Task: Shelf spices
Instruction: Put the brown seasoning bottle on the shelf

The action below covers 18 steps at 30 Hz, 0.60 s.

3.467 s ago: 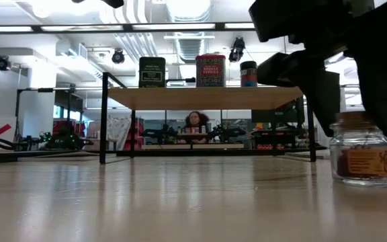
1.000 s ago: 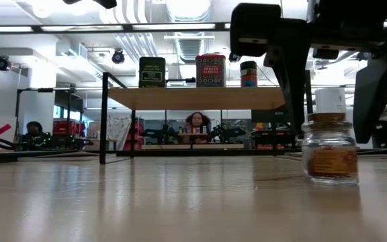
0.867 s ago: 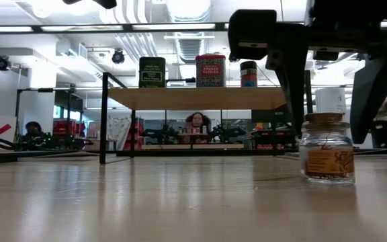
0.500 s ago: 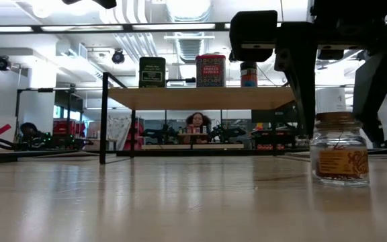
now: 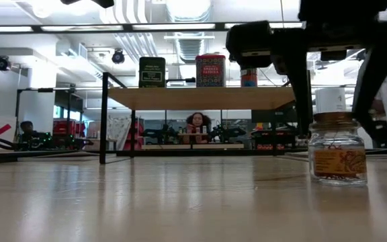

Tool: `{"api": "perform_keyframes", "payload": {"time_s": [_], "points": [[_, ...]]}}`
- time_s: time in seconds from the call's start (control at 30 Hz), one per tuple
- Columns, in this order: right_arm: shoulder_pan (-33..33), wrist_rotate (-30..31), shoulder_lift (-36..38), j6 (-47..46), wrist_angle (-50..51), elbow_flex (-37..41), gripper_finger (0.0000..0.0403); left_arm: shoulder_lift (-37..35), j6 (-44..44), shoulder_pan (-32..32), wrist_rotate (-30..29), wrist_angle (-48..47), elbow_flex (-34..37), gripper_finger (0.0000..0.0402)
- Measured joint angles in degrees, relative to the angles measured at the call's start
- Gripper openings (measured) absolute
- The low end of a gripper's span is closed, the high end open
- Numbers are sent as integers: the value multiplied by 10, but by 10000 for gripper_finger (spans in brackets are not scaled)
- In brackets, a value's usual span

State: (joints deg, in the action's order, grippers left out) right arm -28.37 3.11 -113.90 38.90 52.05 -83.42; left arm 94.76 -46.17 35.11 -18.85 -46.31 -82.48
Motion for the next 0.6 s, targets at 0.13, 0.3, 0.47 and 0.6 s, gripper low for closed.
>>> {"api": "perform_keyframes", "payload": {"time_s": [0.13,0.3,0.47,0.6], "points": [[8,-2,10,-66,1,-1,135,0,0,0,0,0,0,233],[24,-9,8,-155,27,-17,135,0,1,0,1,0,0,233],[44,-53,8,-236,30,-18,135,0,1,-1,4,0,0,233],[58,-84,8,-298,32,-20,128,0,0,-1,6,0,0,233]]}}
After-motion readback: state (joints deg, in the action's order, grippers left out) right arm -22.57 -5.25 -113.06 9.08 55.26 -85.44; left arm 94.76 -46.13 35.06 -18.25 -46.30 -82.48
